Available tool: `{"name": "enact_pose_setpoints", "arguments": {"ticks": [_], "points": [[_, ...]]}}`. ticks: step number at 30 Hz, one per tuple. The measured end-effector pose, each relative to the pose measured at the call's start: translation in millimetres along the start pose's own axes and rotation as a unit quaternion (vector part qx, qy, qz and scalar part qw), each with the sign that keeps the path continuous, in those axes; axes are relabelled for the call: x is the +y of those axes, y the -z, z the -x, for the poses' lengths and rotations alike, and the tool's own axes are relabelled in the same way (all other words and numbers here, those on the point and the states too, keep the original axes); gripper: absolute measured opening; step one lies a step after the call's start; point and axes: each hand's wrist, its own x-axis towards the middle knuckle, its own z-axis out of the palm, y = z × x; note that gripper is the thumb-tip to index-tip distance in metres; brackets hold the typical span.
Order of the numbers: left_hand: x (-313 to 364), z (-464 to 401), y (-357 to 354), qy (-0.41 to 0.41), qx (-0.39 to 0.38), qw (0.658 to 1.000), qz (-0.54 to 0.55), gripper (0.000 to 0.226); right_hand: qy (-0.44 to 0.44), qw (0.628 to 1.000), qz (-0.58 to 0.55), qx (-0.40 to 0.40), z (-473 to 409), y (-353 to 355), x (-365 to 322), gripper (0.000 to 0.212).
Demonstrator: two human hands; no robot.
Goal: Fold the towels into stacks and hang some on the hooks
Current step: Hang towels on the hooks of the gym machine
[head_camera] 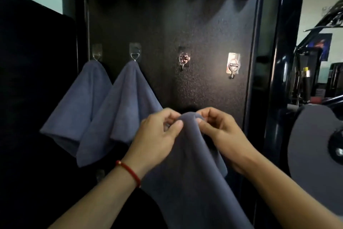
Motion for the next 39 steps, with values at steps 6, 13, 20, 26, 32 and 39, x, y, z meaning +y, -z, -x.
{"name": "enact_pose_setpoints", "arguments": {"ticks": [6,13,20,26,32,39], "points": [[35.4,-79.7,36.6,-0.051,0.078,0.992,-0.090,0.011,0.068,0.993,0.039,0.087,-69.7,8.0,-44.0,0.012],[39.6,-145.7,28.9,-0.121,0.120,0.973,-0.153,0.010,0.165,0.915,0.314,0.193,-136.4,14.4,-63.1,0.017],[11.6,-137.0,1.3,-0.158,0.157,0.948,-0.226,0.006,0.178,0.848,0.474,0.154,-119.5,3.7,-24.1,0.020],[7.6,-106.8,-7.1,-0.105,0.153,0.935,-0.302,0.026,0.193,0.859,0.451,0.150,-93.9,-3.1,-8.7,0.020],[-16.4,-60.2,-11.5,-0.138,0.099,0.895,-0.412,0.021,0.224,0.768,0.589,0.115,-69.2,11.4,10.2,0.022],[2.6,-27.1,-19.3,-0.015,0.052,0.986,-0.157,0.027,0.128,0.938,0.308,0.094,-42.9,6.3,21.6,0.046]]}}
